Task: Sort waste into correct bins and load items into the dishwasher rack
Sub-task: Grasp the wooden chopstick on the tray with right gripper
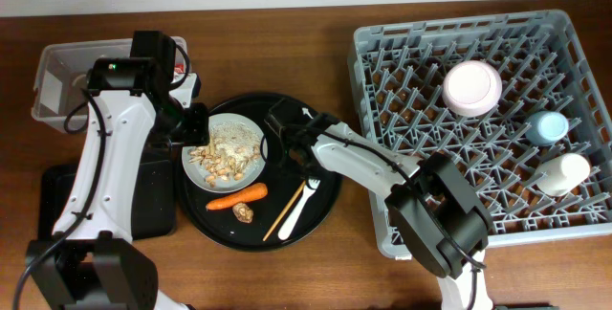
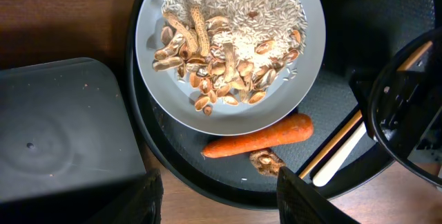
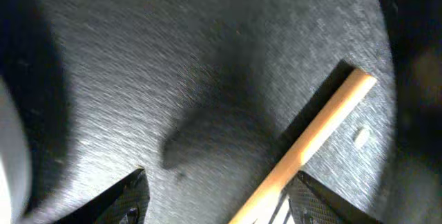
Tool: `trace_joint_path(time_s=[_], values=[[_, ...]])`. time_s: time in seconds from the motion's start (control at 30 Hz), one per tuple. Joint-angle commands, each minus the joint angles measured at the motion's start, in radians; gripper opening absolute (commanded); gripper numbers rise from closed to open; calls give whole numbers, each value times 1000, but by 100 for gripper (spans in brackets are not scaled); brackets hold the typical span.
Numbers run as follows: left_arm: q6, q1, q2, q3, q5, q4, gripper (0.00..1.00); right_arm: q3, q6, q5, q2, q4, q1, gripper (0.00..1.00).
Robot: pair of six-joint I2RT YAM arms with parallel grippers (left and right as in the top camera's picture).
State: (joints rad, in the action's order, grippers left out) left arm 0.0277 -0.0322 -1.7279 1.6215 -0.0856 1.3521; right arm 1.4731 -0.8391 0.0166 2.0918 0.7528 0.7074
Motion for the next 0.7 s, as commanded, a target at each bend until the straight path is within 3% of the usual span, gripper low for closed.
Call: trace_joint_path(time_s=[0.0,0.23,0.67], values=[[10,-9,-2,0,-3,3,53,-3,-8,-9,10,-17,-1,67],[10,-6,-2,0,-3,3,53,-3,-10,-5,10,-28,-1,49],[10,-9,-2,0,-3,4,52,-3,-140,-185,10,4,-1,47]])
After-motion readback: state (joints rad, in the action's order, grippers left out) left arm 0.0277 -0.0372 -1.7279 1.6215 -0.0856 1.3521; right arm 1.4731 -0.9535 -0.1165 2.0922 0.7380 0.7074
